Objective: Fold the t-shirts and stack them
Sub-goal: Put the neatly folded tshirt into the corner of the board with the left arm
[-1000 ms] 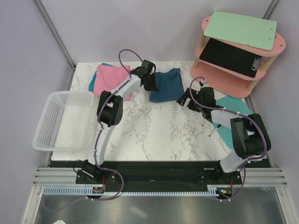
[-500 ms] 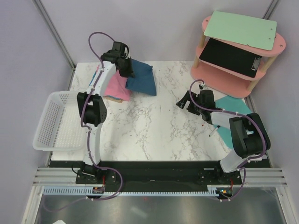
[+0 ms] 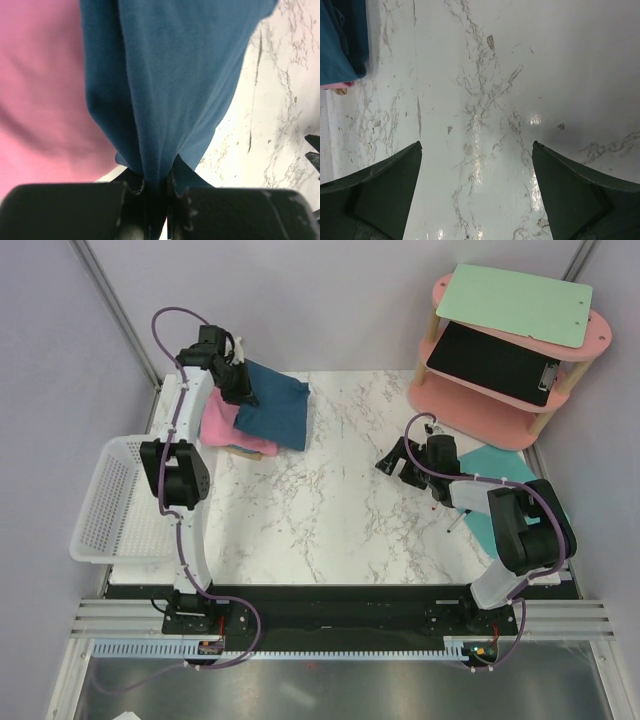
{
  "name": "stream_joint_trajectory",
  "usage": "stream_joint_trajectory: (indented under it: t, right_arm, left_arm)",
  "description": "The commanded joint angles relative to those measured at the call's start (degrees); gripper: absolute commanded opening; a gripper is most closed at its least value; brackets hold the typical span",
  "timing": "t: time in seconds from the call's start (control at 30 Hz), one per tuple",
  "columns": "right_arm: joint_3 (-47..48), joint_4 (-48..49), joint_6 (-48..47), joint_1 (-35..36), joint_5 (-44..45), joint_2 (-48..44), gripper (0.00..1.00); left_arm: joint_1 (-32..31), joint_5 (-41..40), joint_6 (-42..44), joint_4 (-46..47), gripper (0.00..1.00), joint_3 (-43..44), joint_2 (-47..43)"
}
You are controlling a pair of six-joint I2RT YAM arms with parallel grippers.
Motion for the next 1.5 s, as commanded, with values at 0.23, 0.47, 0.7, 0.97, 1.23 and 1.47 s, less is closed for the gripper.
stream_joint_trajectory:
  t: [0.23,0.47,0.7,0.97,1.23,1.47]
  right_arm:
    - [-1.0,4.0,1.1,-0.1,-1.8,2.4,0.98]
    - [-1.0,3.8,0.7,-0.1,-1.9,2.9,0.98]
    - [-0.9,3.5,0.5,-0.1,-2.3,3.5,0.98]
    - [-1.7,3.7,0.2,-0.1,-2.1,3.6,0.98]
    - [-2.7,4.4,0.2,-0.1,-2.3,3.6,0.98]
    - [-3.3,6.0,0.9,0.5,-2.8,4.8,0.98]
  left_arm:
    - [12.3,4.6,0.5,0.9,0.02,3.0,-2.9]
    - [13.5,1.5,1.6,0.8,0.02,4.2,1.6]
    - [14.1,-5.4,0.9,0.6,0.08,9.5,8.1]
    - [14.4,-15.6,-0.8,3.6,0.52,10.8,8.4]
    - [13.4,-14.6,-4.7,4.4,0.99,9.6,0.6]
    - [7.1,-12.3,-5.2,14.2,1.00,-1.9,-12.4]
